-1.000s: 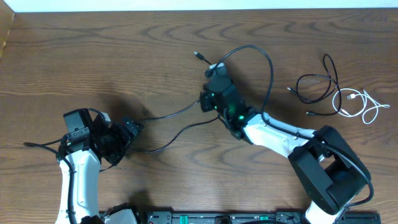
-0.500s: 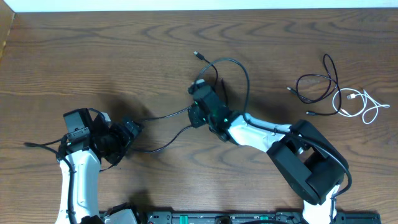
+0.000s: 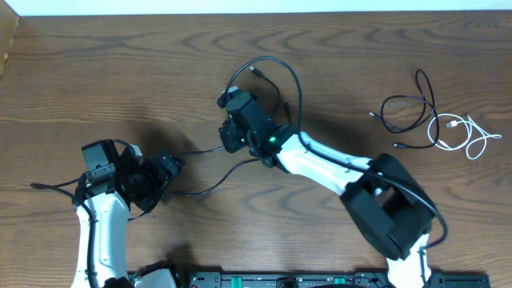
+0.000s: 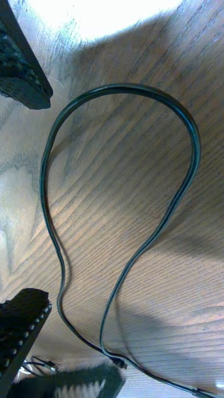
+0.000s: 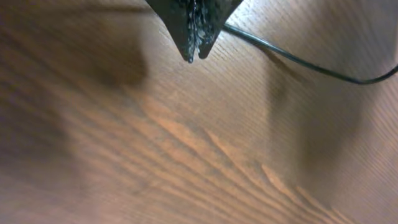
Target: Untangle cables
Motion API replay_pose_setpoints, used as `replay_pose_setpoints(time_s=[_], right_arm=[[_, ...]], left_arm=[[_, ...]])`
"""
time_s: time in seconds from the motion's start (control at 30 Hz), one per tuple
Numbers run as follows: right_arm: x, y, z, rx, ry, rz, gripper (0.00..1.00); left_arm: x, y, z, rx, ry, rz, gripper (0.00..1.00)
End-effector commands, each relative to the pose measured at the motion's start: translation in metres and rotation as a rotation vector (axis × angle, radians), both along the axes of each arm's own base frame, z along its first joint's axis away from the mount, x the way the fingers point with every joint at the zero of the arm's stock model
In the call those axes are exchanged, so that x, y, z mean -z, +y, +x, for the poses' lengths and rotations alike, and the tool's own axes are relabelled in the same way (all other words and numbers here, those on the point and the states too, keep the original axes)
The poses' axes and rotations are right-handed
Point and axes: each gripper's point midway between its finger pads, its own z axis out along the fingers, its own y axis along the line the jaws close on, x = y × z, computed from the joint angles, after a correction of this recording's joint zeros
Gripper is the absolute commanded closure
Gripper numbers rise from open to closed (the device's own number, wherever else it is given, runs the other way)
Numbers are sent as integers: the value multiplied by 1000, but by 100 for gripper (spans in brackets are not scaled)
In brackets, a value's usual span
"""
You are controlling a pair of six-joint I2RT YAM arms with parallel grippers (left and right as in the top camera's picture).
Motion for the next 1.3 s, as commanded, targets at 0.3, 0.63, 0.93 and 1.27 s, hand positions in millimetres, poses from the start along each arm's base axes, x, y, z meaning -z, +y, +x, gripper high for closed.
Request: replay_pose_setpoints(time_s=[0.3, 0.63, 0.93, 1.27], right_arm=[[65, 40, -41, -107, 46, -45, 99], [97, 25, -104, -232, 297, -148, 99], [103, 6, -124, -252, 428, -197, 99], [18, 6, -92, -274, 399, -35, 91]], left_arm=[[-7, 0, 5, 17, -26, 3, 2], [-7, 0, 5, 17, -26, 2, 2], [-7, 0, 5, 17, -26, 3, 2], [-7, 0, 5, 17, -26, 3, 2]])
